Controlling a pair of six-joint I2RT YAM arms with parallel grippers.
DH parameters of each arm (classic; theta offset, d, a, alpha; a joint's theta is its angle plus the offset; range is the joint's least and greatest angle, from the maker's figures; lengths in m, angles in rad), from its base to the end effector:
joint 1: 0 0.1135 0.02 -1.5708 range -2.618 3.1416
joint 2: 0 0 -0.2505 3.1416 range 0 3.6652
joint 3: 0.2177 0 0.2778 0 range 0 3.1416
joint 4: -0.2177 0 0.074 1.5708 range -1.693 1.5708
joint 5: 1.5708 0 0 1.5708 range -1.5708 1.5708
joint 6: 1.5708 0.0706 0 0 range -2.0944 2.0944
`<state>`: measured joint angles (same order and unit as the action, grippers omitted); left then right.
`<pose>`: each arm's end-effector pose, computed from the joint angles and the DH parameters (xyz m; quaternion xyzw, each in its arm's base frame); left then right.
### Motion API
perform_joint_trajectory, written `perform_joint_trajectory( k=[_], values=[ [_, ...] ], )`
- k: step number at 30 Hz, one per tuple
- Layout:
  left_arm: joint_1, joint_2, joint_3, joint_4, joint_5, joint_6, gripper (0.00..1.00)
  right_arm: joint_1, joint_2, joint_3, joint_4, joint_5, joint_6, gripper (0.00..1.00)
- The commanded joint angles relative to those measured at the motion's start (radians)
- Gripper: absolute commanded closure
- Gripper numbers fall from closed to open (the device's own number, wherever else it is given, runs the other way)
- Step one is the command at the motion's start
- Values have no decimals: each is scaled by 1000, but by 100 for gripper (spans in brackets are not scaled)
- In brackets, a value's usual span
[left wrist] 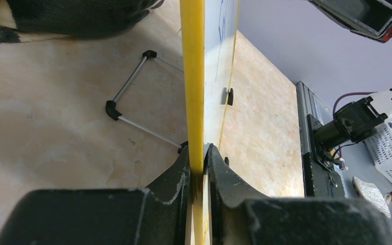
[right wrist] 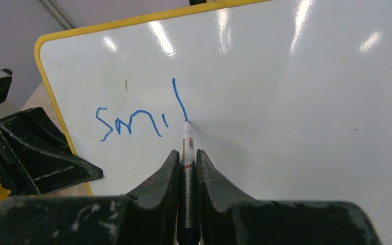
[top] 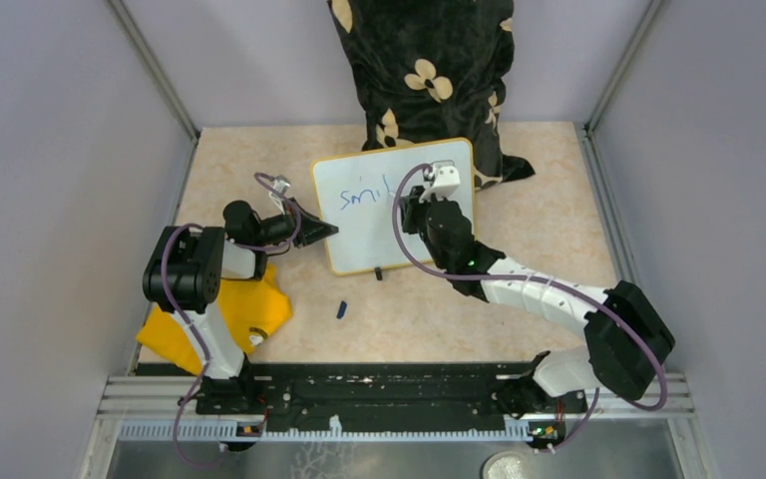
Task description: Write a sentence on the whiteboard
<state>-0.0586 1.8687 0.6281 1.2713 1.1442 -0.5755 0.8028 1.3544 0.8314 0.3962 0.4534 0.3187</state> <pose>0.3370 -0.0842 0.1190 0.2262 0.6652 -0.5463 0.4560 0.2776 0.2429 0.2573 -0.0311 0.7456 0.1996 0.6351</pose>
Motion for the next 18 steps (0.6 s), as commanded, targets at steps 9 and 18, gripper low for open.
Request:
perform_joint_trajectory(
  k=[9,18],
  values=[
    [-9,24,9,-29,-15,59,100,-7,-61,-45,-48,8,26,100],
    [-9,24,10,-29,-14,57,100,-8,-122,-51,-29,8,22,100]
  ],
)
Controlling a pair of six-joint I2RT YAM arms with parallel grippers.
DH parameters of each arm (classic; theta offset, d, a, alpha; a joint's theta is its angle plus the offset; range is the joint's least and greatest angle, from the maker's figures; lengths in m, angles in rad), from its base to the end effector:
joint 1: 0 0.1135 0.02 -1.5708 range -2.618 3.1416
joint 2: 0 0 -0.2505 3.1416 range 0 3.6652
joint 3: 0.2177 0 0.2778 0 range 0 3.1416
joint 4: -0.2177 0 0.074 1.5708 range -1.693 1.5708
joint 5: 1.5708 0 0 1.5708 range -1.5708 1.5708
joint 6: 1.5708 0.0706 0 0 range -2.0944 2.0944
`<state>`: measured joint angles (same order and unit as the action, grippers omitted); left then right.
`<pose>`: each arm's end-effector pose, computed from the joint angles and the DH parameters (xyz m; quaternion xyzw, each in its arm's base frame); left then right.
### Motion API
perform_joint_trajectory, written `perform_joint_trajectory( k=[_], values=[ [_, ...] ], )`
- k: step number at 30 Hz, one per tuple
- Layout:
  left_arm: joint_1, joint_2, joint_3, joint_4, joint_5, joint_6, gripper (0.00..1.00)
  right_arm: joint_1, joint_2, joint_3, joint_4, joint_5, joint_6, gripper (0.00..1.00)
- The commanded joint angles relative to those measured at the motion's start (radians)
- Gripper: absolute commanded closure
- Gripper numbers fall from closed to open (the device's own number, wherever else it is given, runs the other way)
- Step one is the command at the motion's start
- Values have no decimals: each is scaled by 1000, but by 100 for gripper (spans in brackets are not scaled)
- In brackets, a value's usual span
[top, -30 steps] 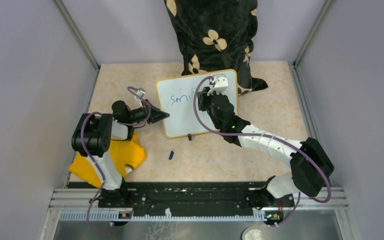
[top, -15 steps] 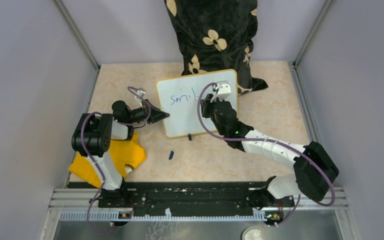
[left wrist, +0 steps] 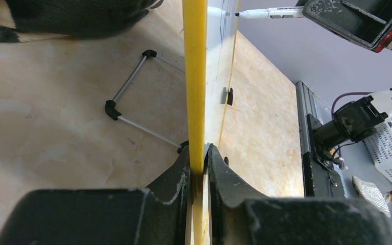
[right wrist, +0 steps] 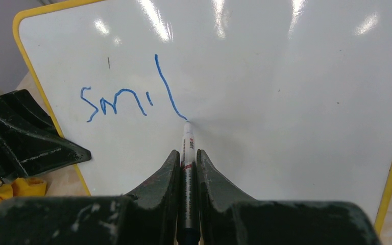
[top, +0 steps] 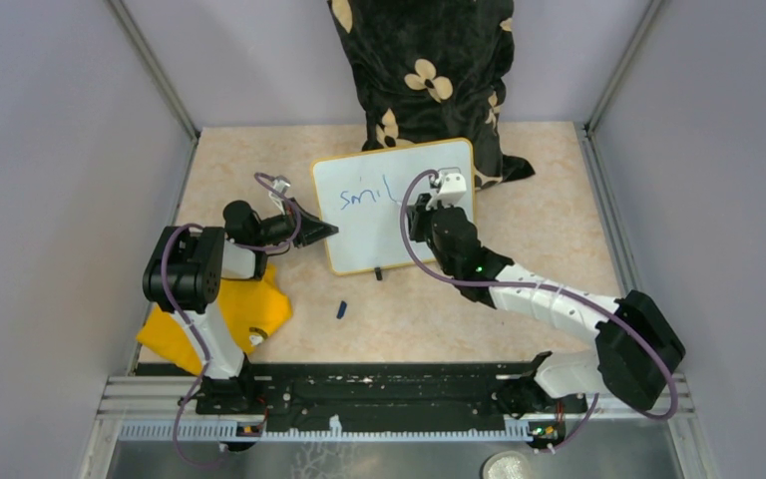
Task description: Write a sentence on the whiteboard
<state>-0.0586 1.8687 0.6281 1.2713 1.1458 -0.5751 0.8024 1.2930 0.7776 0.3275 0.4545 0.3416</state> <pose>0.3369 -0.0842 0.1190 0.2268 0.6650 -0.5466 0.4556 0.2669 0.2315 0.2472 -0.0315 0.7635 0.1904 0.6163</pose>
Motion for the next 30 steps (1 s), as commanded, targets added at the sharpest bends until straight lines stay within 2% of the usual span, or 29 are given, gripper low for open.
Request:
perform_joint_trajectory(
  k=[1,13,30],
  values=[
    [-9,24,10,-29,-16,57,100,-7,-65,4,44,3,-2,100],
    [-10,24,10,-30,-16,58,100,-8,-17,70,71,2,-26,100],
    [-10,26,10,-33,-15,61,100,-23,33,82,87,25,-36,100]
  ],
)
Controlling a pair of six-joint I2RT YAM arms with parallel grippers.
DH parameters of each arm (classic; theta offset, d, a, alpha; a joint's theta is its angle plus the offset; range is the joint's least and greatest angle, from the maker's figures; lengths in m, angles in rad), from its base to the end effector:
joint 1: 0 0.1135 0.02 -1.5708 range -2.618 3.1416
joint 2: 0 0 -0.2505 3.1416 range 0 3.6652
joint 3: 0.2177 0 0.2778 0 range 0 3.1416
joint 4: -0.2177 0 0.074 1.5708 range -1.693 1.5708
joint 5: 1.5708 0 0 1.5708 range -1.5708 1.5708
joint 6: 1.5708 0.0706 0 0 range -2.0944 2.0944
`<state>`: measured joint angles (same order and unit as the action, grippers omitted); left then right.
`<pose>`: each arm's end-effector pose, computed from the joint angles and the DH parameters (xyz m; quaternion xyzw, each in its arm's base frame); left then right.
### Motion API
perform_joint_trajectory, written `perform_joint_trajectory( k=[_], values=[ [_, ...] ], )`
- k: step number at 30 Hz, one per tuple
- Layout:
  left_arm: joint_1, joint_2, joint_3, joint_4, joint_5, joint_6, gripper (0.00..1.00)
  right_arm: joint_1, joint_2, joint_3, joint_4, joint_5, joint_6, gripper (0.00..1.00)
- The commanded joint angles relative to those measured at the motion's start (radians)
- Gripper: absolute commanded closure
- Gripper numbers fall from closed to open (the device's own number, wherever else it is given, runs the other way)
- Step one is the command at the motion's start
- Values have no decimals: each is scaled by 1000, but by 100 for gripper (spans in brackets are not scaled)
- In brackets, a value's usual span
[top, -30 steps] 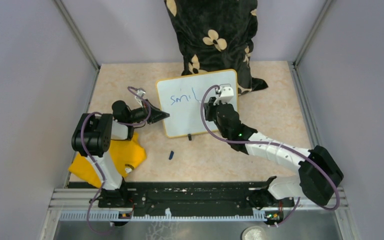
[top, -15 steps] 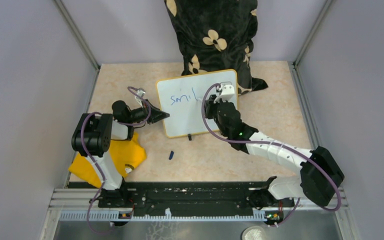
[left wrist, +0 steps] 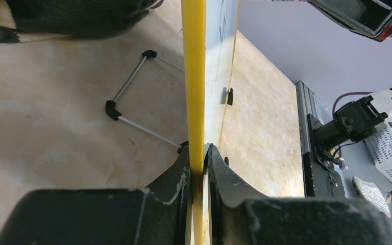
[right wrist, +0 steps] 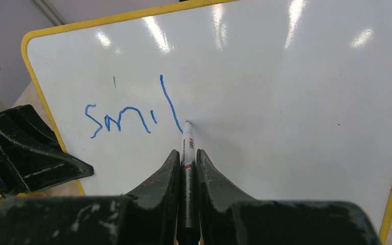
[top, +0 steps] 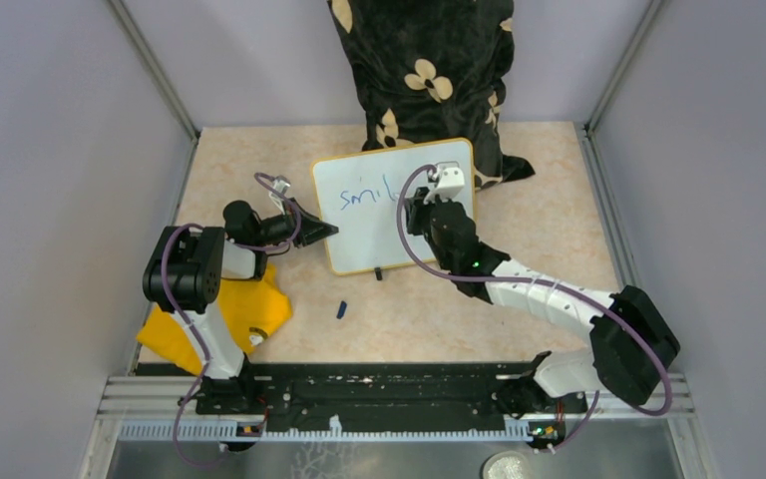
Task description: Write a sentence on the whiteboard
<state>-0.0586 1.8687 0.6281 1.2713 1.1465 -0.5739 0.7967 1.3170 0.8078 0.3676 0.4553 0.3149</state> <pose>0.3369 -0.0842 0.1190 0.2275 0.6648 -0.5464 0.4558 0.2733 0.2352 0.2567 -0.0319 0.7499 0.1920 0.6323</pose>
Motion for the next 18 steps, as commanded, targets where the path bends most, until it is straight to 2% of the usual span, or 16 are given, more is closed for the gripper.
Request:
perform_joint_trajectory(
  k=[1,18],
  values=[
    [-10,26,10,-33,-17,60,100,-18,10,50,46,26,-10,100],
    [-12,24,10,-35,-16,62,100,-43,-12,46,30,56,-19,100]
  ],
)
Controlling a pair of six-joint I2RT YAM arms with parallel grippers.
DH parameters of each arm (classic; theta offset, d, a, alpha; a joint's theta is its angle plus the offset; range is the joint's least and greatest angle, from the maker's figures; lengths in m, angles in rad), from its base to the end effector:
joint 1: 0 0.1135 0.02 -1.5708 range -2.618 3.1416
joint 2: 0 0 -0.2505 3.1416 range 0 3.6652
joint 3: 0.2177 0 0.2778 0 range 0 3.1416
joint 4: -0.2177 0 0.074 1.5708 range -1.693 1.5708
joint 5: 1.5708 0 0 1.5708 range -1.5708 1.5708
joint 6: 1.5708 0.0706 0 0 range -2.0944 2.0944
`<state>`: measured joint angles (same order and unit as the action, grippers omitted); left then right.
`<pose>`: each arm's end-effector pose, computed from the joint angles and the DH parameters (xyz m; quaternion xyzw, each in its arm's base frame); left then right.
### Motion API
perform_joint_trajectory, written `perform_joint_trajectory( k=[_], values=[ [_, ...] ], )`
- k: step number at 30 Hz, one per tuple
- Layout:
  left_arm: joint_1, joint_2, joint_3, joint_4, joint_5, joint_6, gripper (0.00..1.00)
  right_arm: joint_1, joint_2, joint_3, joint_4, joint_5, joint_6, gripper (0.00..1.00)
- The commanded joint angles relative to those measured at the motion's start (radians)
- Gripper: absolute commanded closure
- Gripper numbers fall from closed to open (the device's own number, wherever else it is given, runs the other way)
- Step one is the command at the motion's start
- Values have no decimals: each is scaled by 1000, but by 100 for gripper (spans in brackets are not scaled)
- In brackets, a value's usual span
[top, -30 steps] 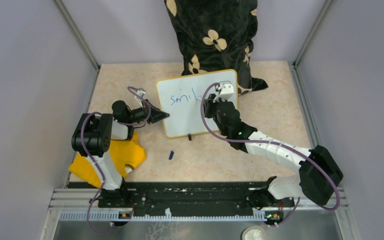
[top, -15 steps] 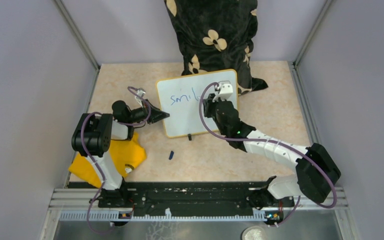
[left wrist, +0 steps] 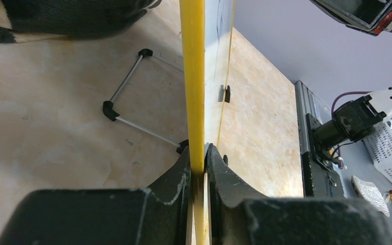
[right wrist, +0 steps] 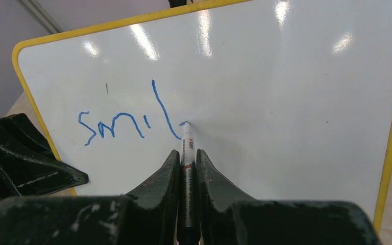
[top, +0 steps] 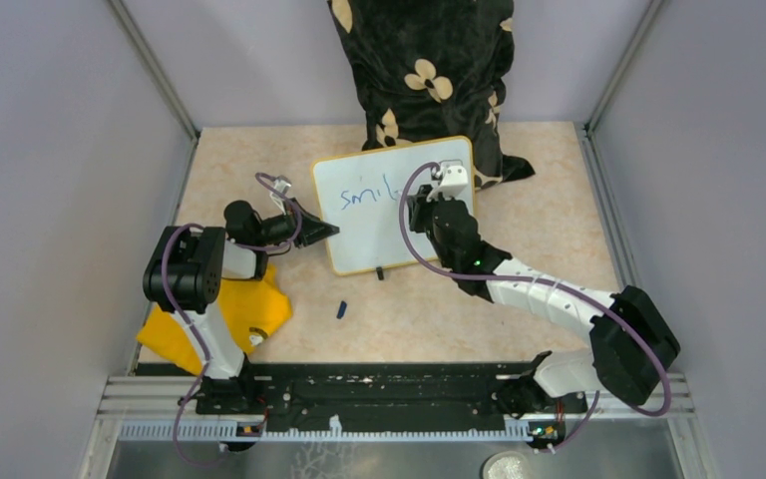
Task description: Write a sentence on the whiteboard
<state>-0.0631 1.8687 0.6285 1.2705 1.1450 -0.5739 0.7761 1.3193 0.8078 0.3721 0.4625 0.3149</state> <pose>0.3367 -0.0857 0.1190 0.2284 0.6645 -0.5472 0.4548 0.2786 0.2293 0.2566 -0.0215 0.7495 0.1835 0.6357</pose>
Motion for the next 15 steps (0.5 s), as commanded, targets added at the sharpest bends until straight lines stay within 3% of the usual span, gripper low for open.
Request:
perform_joint_trajectory(
  k=[1,15],
  values=[
    [-7,25,8,-33,-14,63,100,-23,-14,48,25,50,-20,100],
    [-12,24,9,-37,-14,63,100,-23,5,91,27,38,-37,100]
  ],
)
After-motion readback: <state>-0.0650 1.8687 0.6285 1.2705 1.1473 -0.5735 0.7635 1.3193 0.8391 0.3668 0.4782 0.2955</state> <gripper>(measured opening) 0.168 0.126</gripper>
